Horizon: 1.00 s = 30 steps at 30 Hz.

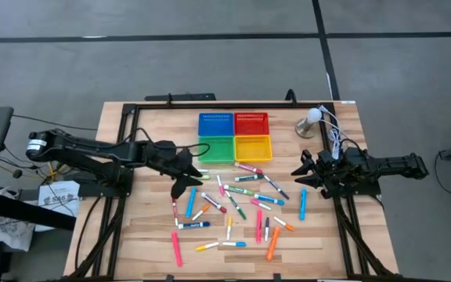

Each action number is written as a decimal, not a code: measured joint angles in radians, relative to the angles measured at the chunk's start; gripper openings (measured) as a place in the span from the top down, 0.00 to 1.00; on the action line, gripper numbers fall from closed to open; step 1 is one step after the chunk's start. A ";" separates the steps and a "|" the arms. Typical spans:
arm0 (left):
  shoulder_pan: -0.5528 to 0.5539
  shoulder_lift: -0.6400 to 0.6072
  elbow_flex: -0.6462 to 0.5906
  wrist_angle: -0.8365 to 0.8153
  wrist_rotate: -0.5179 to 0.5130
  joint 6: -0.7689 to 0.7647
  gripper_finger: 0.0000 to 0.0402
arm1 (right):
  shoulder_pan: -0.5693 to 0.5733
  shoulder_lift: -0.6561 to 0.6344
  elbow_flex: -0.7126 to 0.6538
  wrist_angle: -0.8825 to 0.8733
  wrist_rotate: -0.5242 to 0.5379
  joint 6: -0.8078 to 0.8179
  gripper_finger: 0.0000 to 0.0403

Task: Pick & Place Markers
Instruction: Put the black small marker into the blue bin

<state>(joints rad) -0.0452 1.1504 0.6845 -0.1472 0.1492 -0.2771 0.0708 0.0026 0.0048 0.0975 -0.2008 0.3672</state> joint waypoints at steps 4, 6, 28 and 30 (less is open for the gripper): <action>0.001 0.020 -0.002 -0.176 -0.145 0.030 0.63 | 0.000 0.000 0.000 0.000 0.000 0.000 0.70; 0.001 0.020 -0.002 -0.196 -0.227 0.042 0.63 | 0.000 0.000 0.000 0.001 0.000 0.000 0.70; 0.022 0.285 -0.001 -0.182 -0.351 0.139 0.63 | 0.000 0.000 0.000 0.001 0.004 0.000 0.70; 0.022 0.285 -0.001 -0.179 -0.358 0.139 0.63 | 0.000 0.000 0.000 0.001 0.004 0.000 0.70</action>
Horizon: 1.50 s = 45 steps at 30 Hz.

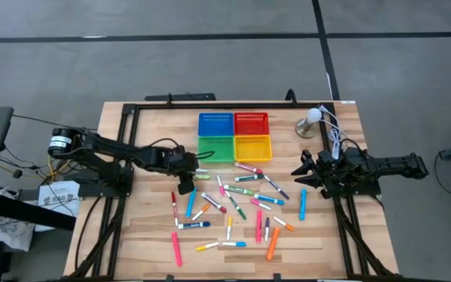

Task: Pick & Place Markers
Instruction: Put the black small marker into the blue bin

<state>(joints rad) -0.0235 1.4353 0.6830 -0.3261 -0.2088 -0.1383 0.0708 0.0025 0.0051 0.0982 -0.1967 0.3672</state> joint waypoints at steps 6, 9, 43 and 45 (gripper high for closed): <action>0.041 0.001 0.000 0.004 -0.017 0.000 0.63 | 0.000 0.000 0.000 0.000 0.000 0.000 0.70; 0.063 0.003 0.000 0.005 0.001 0.008 0.63 | 0.000 0.000 0.000 0.000 0.000 0.000 0.70; 0.064 0.093 -0.001 0.055 0.020 0.078 0.63 | 0.000 0.000 0.000 -0.001 -0.001 0.000 0.70; 0.063 0.096 -0.004 0.064 0.019 0.078 0.63 | 0.000 0.000 0.000 -0.001 -0.001 0.000 0.70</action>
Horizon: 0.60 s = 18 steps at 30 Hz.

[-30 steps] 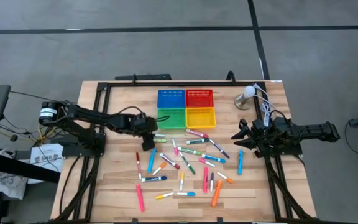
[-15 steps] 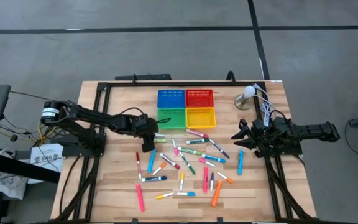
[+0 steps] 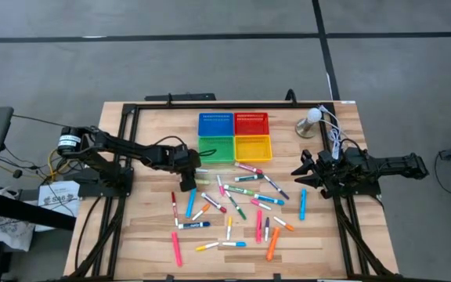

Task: Pick & Place Markers
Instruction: Put the black small marker into the blue bin

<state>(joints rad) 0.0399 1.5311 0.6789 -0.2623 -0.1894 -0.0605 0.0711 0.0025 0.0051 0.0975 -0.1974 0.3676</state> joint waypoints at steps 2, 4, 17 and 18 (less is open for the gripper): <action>0.000 0.007 -0.009 0.008 0.000 0.000 0.63 | 0.000 0.000 0.000 0.000 0.000 0.000 0.70; 0.000 0.021 -0.021 0.012 0.002 -0.005 0.63 | 0.000 0.000 0.000 0.000 0.000 0.000 0.70; 0.000 0.021 -0.042 0.054 -0.002 -0.003 0.63 | 0.000 0.000 0.000 0.000 0.014 0.000 0.70; 0.000 0.021 -0.043 0.058 -0.002 -0.003 0.63 | 0.000 0.000 0.000 0.000 0.014 0.000 0.70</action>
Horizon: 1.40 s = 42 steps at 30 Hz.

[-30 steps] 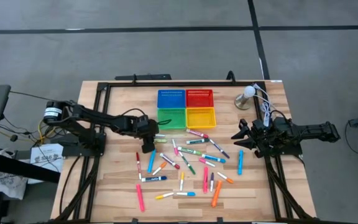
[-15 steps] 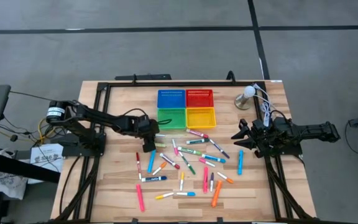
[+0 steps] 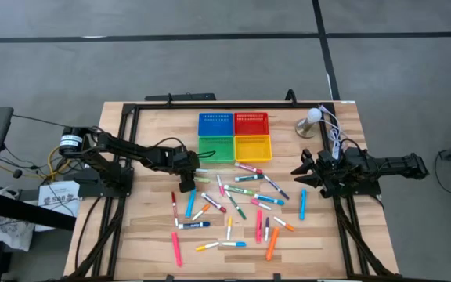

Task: Pick & Place Markers
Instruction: Put the black small marker into the blue bin

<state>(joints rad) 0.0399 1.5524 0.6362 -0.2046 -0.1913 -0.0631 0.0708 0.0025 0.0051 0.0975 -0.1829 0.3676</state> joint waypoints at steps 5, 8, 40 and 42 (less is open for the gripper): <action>0.000 0.000 0.000 0.008 -0.001 0.013 0.63 | 0.000 0.000 0.000 0.000 0.000 0.000 0.70; 0.000 0.000 -0.001 0.018 -0.002 0.014 0.63 | 0.000 0.000 0.000 0.000 0.000 0.000 0.70; -0.002 -0.040 -0.001 0.000 0.100 0.006 0.99 | 0.000 0.000 0.000 0.000 0.001 0.000 0.70; -0.007 -0.065 -0.001 -0.015 0.111 0.006 0.99 | 0.000 0.000 0.000 0.000 0.001 0.000 0.70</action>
<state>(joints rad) 0.0324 1.4875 0.6350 -0.2195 -0.0807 -0.0569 0.0711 0.0027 0.0051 0.0976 -0.1818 0.3676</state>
